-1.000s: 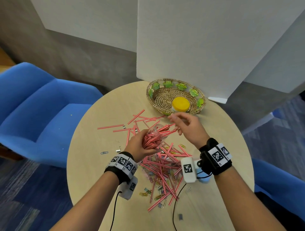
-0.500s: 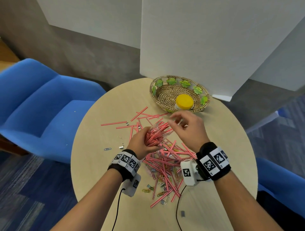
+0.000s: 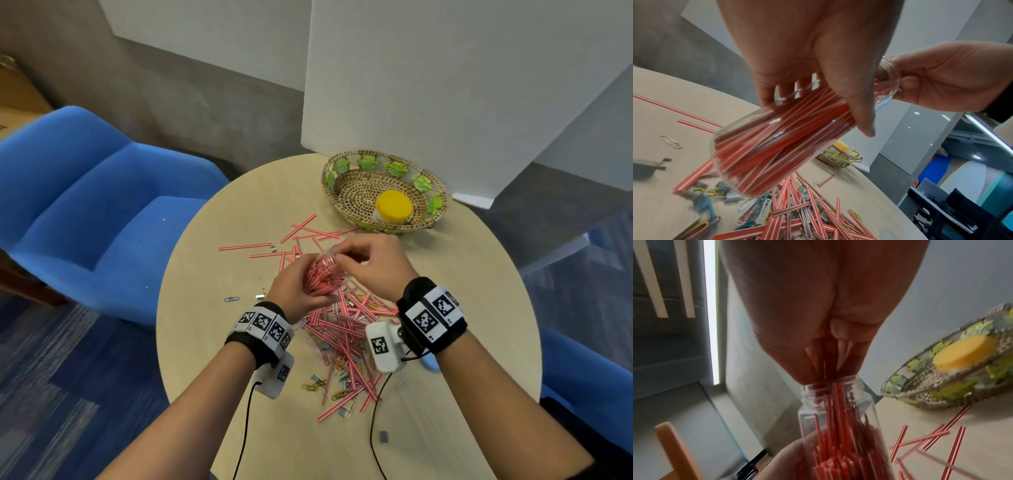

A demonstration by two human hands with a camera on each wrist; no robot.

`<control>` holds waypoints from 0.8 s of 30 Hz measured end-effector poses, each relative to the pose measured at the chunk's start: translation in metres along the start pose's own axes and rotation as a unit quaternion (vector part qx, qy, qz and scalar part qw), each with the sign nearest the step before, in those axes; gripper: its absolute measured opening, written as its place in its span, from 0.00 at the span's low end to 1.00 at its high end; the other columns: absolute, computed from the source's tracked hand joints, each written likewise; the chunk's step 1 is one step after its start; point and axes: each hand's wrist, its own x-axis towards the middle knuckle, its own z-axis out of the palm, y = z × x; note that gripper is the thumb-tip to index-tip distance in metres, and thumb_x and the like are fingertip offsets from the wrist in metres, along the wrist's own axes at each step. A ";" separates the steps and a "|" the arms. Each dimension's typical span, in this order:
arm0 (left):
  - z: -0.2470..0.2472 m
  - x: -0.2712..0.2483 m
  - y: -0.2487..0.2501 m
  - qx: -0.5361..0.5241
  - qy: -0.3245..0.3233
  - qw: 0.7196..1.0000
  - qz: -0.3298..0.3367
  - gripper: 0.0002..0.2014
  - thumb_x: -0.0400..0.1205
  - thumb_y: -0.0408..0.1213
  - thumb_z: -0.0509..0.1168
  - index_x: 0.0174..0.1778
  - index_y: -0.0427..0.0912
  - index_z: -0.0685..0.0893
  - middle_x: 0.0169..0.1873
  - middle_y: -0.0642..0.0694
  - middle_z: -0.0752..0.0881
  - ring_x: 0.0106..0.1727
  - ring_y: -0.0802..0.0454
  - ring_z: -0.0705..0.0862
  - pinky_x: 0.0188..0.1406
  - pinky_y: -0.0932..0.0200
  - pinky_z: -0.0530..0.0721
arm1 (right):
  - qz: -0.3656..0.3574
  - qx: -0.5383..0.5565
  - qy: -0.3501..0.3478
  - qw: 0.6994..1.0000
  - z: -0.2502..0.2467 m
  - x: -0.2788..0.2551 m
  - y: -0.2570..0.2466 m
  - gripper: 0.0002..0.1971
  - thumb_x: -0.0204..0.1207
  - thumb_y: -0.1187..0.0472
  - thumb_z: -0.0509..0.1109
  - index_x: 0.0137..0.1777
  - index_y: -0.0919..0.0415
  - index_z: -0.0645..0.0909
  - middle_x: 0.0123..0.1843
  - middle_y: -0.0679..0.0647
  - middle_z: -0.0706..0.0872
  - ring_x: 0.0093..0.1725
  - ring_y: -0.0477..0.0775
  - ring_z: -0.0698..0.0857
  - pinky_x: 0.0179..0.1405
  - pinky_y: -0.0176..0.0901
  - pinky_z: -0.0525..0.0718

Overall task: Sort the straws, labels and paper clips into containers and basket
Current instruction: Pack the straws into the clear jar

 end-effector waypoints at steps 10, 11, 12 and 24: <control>-0.062 -0.006 -0.048 -0.042 0.096 0.992 -0.074 0.34 0.65 0.50 0.85 0.64 0.50 0.79 0.55 0.51 0.89 0.56 0.52 0.88 0.61 0.45 0.87 | 0.118 0.222 0.058 0.966 0.049 0.076 0.037 0.10 0.81 0.72 0.67 0.52 0.59 0.88 0.46 0.59 0.90 0.43 0.54 0.90 0.46 0.51 0.90; -0.069 -0.005 -0.053 -0.053 0.112 0.989 -0.084 0.32 0.66 0.48 0.85 0.63 0.51 0.79 0.54 0.51 0.89 0.55 0.53 0.88 0.60 0.46 0.87 | 0.127 0.124 0.054 0.983 0.058 0.088 0.050 0.13 0.79 0.72 0.67 0.54 0.56 0.87 0.51 0.56 0.90 0.48 0.53 0.90 0.52 0.50 0.89; -0.076 -0.004 -0.057 -0.061 0.129 0.985 -0.093 0.30 0.67 0.46 0.85 0.61 0.51 0.79 0.52 0.53 0.88 0.54 0.56 0.87 0.60 0.48 0.87 | 0.132 0.010 0.027 0.991 0.068 0.098 0.062 0.18 0.77 0.73 0.66 0.59 0.53 0.86 0.58 0.54 0.89 0.56 0.53 0.88 0.59 0.46 0.86; -0.111 0.001 -0.092 -0.067 0.145 0.981 -0.111 0.30 0.68 0.43 0.84 0.63 0.48 0.79 0.52 0.56 0.87 0.52 0.69 0.84 0.43 0.75 0.82 | 0.143 -0.435 -0.235 0.857 0.119 0.162 0.115 0.41 0.77 0.71 0.59 0.87 0.50 0.48 0.89 0.56 0.46 0.85 0.65 0.55 0.79 0.65 0.65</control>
